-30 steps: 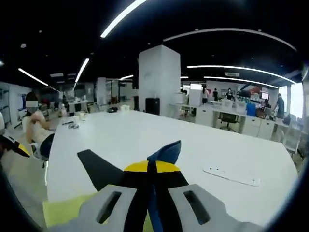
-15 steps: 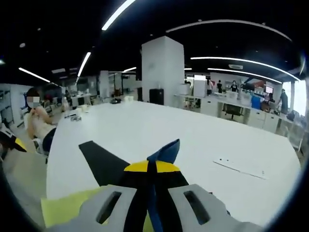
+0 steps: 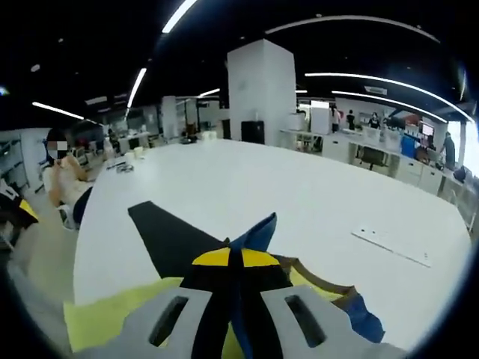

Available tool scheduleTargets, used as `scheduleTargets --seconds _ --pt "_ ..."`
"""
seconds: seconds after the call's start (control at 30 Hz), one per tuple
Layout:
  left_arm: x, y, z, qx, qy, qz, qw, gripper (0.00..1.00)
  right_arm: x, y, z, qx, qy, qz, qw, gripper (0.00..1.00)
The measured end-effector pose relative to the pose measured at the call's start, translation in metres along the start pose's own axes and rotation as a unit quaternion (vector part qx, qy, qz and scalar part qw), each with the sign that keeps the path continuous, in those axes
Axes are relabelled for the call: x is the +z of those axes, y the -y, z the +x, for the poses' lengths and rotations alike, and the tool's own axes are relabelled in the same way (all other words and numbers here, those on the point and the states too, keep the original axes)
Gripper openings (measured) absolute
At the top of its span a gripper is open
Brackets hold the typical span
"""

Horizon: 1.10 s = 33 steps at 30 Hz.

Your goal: Fold the garment on the visible template until the final outline fits inside the template.

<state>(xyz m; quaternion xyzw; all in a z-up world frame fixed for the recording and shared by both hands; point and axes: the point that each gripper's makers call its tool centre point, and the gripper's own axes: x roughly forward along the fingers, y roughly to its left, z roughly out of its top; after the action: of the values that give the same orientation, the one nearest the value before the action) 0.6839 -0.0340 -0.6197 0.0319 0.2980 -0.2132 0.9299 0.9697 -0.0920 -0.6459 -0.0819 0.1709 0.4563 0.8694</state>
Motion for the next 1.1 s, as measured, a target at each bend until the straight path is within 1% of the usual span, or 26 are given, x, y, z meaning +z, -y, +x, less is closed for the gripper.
scheduleTargets --seconds 0.07,0.27,0.4,0.53,0.67,0.8,0.9,1.03,1.1 --pt "0.003 0.001 0.001 -0.003 0.006 -0.003 1.0000 0.97 -0.004 0.002 0.006 -0.002 -0.004 0.007 1.0000 0.03" --pt "0.003 -0.002 0.001 -0.004 0.008 -0.005 0.9999 0.97 -0.019 -0.007 0.017 0.013 -0.023 0.012 0.9996 0.03" --pt "-0.001 -0.005 0.001 -0.002 0.003 -0.009 0.9999 0.98 -0.026 -0.012 0.020 0.015 -0.031 0.014 0.9993 0.03" --pt "-0.002 -0.006 0.000 -0.004 0.003 -0.012 0.9999 0.97 -0.034 -0.014 0.030 0.018 -0.039 0.019 0.9989 0.03" --pt "-0.003 -0.008 0.000 -0.002 0.003 -0.013 0.9999 0.97 -0.039 -0.017 0.036 0.020 -0.042 0.026 0.9986 0.03" --pt "-0.002 -0.010 -0.002 -0.001 0.004 -0.012 0.9999 0.97 -0.045 -0.027 0.043 0.029 -0.048 0.028 0.9981 0.03" --pt "-0.001 -0.011 -0.002 -0.002 0.005 -0.012 0.9999 0.97 -0.050 -0.031 0.046 0.035 -0.053 0.030 0.9975 0.03" --pt "-0.003 -0.012 -0.002 -0.002 0.003 -0.011 0.9999 0.96 -0.053 -0.034 0.048 0.039 -0.056 0.017 0.9975 0.04" --pt "-0.003 -0.012 -0.003 -0.002 0.002 -0.013 0.9999 0.96 -0.054 -0.036 0.048 0.041 -0.055 0.020 0.9974 0.04"
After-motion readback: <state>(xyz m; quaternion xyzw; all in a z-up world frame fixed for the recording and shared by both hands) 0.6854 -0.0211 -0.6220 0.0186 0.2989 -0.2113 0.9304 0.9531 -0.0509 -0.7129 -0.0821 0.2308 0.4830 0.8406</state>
